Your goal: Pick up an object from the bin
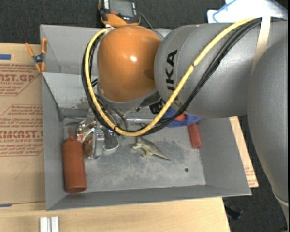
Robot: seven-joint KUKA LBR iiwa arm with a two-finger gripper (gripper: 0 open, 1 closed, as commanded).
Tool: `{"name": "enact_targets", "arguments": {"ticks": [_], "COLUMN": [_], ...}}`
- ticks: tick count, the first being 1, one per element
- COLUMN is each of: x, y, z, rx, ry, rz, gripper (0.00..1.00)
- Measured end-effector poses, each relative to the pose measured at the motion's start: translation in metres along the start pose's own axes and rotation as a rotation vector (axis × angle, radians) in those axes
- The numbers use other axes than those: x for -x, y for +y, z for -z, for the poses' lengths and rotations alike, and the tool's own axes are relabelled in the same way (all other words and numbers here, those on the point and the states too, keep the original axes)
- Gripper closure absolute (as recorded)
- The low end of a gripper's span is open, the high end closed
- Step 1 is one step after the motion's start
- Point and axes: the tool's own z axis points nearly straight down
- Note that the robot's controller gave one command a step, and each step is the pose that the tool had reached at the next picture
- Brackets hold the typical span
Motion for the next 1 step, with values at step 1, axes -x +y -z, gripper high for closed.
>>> {"name": "enact_targets", "arguments": {"ticks": [1], "x": [0.0030], "y": [-0.0483], "z": [-0.1227], "rx": [0.001], "ry": [-0.001], "rz": [0.152], "gripper": [0.00]}}
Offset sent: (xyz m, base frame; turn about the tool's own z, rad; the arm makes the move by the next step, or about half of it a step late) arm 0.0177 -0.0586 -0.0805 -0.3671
